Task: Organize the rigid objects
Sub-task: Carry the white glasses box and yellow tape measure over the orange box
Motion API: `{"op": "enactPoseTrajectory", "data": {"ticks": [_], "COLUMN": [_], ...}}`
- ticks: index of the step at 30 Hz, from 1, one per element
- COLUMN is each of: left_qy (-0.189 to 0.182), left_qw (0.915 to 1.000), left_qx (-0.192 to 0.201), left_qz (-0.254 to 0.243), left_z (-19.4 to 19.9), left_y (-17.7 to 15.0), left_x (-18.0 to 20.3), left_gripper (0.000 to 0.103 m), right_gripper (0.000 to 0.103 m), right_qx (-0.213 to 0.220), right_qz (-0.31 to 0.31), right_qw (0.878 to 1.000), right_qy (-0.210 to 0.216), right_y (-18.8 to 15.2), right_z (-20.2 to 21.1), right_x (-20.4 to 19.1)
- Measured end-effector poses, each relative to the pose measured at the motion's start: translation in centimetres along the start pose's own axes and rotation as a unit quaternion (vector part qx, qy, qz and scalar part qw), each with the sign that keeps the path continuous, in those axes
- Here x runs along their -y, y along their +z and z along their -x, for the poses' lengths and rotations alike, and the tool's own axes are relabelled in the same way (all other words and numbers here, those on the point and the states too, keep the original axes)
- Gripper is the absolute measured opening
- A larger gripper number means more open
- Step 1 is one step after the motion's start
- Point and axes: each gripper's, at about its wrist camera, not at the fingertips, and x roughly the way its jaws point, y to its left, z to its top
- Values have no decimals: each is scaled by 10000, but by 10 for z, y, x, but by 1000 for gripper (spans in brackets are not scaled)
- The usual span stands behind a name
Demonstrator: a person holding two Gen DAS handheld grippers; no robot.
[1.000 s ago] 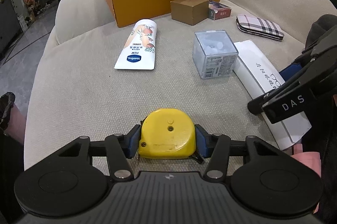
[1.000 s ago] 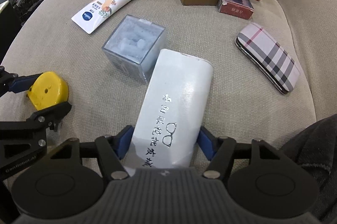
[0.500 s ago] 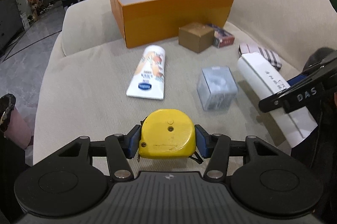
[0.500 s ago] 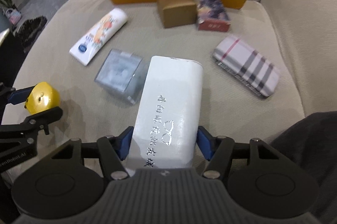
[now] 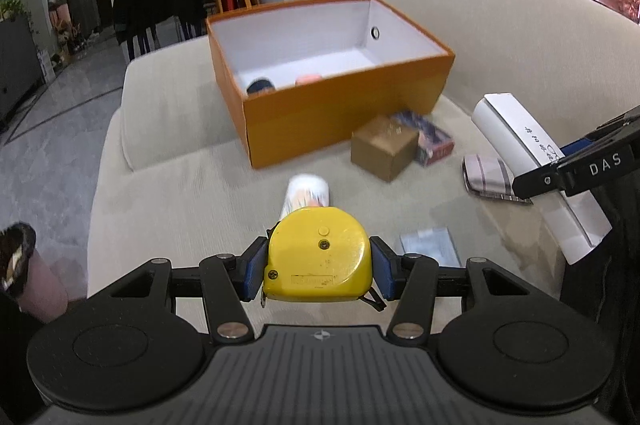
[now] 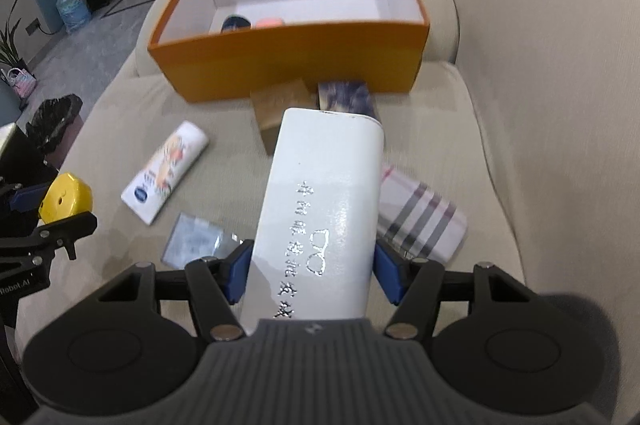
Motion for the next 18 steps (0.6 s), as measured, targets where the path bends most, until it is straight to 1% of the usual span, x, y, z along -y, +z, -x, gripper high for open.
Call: {"op": "enactPoseTrajectory", "data": {"ticks": [5,8,18], "left_qy": [-7,-81,-161], "left_qw": [9999,9998,9995], "left_qx": [139,184,253], "left_qz": [-79,-67,-98], "left_z": [-3,-8,-44], "left_y": [26,41,83], "left_x": [-2,-5,-8], "left_gripper": [61,61,61], "right_gripper": [62,62,62], "right_qx": [148,221,410], "right_qz": [125,161,315], "right_qw": [9998,9996,9987], "right_qy": [39,53,33], "right_y": [18,32,81], "right_z": [3,2,-11], "right_x": [2,5,13]}}
